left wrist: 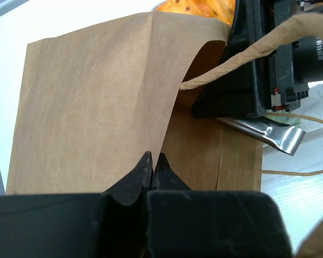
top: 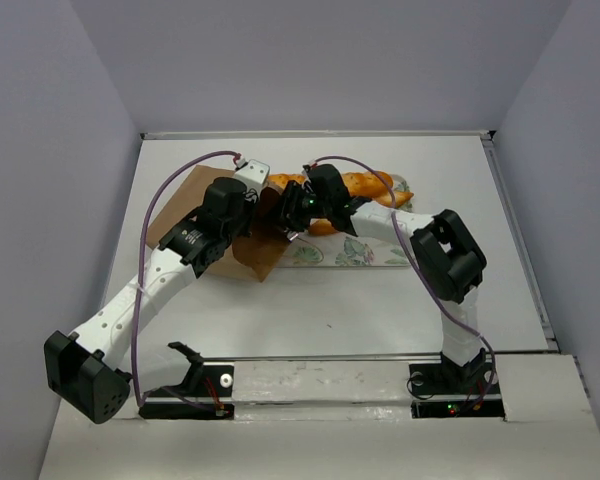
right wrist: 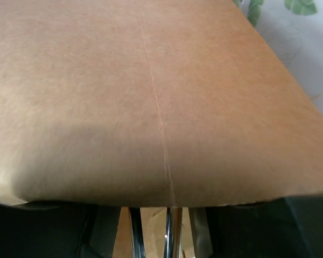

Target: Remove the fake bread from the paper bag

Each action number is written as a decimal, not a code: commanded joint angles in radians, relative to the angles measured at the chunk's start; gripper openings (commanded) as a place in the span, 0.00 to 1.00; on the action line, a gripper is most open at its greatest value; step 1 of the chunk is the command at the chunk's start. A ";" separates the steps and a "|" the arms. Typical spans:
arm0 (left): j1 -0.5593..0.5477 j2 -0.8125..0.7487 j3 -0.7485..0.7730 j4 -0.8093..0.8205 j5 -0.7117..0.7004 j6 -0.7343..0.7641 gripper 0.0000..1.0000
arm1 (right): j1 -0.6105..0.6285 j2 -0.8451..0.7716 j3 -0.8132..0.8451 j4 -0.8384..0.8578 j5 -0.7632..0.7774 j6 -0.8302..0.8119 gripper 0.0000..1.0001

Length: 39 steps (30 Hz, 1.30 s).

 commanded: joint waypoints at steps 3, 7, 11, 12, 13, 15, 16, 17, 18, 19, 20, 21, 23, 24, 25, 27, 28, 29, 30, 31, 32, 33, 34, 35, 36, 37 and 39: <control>-0.002 -0.019 0.055 0.026 0.049 -0.029 0.00 | 0.007 0.035 0.092 0.074 -0.010 0.017 0.49; -0.002 -0.019 0.056 0.032 0.038 -0.023 0.00 | 0.016 0.035 0.105 0.074 -0.019 0.022 0.38; -0.002 -0.017 0.052 0.035 0.029 -0.023 0.00 | 0.016 0.019 0.103 0.073 -0.017 0.020 0.18; -0.002 -0.014 0.044 0.035 0.011 -0.025 0.00 | 0.016 0.002 0.100 0.074 -0.016 0.017 0.10; -0.002 -0.013 0.041 0.034 -0.005 -0.023 0.00 | 0.016 -0.009 0.097 0.073 -0.014 0.013 0.06; -0.002 0.010 0.038 0.025 -0.078 -0.021 0.00 | 0.016 -0.038 0.091 0.051 0.000 -0.013 0.02; 0.005 0.024 0.043 0.016 -0.104 -0.020 0.00 | 0.016 -0.072 0.091 0.024 0.015 -0.041 0.01; 0.014 0.041 0.050 0.005 -0.124 -0.023 0.00 | 0.016 -0.090 0.089 0.024 0.023 -0.055 0.01; 0.027 0.078 0.072 -0.021 -0.158 -0.026 0.00 | 0.016 -0.130 0.085 -0.008 0.030 -0.070 0.01; 0.040 0.098 0.084 -0.032 -0.164 -0.029 0.00 | 0.016 -0.151 0.082 -0.027 0.039 -0.086 0.01; 0.071 0.112 0.096 -0.041 -0.163 -0.035 0.00 | 0.016 -0.171 0.077 -0.044 0.047 -0.112 0.01; 0.083 0.125 0.111 -0.041 -0.161 -0.037 0.00 | 0.016 -0.193 0.073 -0.076 0.064 -0.122 0.01; 0.102 0.126 0.116 -0.012 -0.166 -0.025 0.00 | 0.016 -0.257 0.047 -0.087 0.085 -0.138 0.01; 0.103 0.124 0.119 -0.004 -0.172 -0.020 0.00 | 0.016 -0.277 0.036 -0.117 0.090 -0.138 0.01; 0.105 0.127 0.124 0.000 -0.178 -0.015 0.00 | 0.016 -0.296 0.024 -0.124 0.095 -0.141 0.01; 0.116 0.136 0.144 0.000 -0.186 -0.014 0.00 | 0.016 -0.337 0.017 -0.156 0.098 -0.149 0.01; 0.120 0.139 0.151 0.000 -0.189 -0.014 0.00 | 0.016 -0.348 0.016 -0.166 0.101 -0.152 0.01; 0.126 0.144 0.159 0.000 -0.191 -0.014 0.00 | 0.016 -0.372 0.002 -0.183 0.110 -0.158 0.01; 0.137 0.145 0.170 0.005 -0.195 -0.008 0.00 | 0.016 -0.383 -0.004 -0.191 0.113 -0.162 0.01; 0.143 0.148 0.176 0.008 -0.198 -0.005 0.00 | 0.016 -0.395 -0.010 -0.200 0.115 -0.165 0.01; 0.151 0.150 0.181 0.011 -0.201 -0.003 0.00 | 0.006 -0.417 -0.018 -0.222 0.118 -0.178 0.01; 0.162 0.152 0.185 0.017 -0.198 -0.002 0.00 | -0.006 -0.425 -0.018 -0.235 0.121 -0.185 0.01; 0.178 0.150 0.191 0.020 -0.198 0.005 0.00 | -0.007 -0.434 -0.015 -0.249 0.124 -0.195 0.01; 0.188 0.150 0.191 0.029 -0.200 0.008 0.00 | -0.020 -0.452 -0.007 -0.277 0.130 -0.211 0.01; 0.194 0.150 0.191 0.032 -0.203 0.012 0.00 | -0.033 -0.452 -0.004 -0.289 0.132 -0.219 0.01; 0.208 0.150 0.187 0.035 -0.209 0.020 0.00 | -0.033 -0.471 0.000 -0.300 0.133 -0.228 0.01; 0.223 0.150 0.178 0.052 -0.224 0.032 0.00 | -0.057 -0.489 0.013 -0.329 0.128 -0.241 0.01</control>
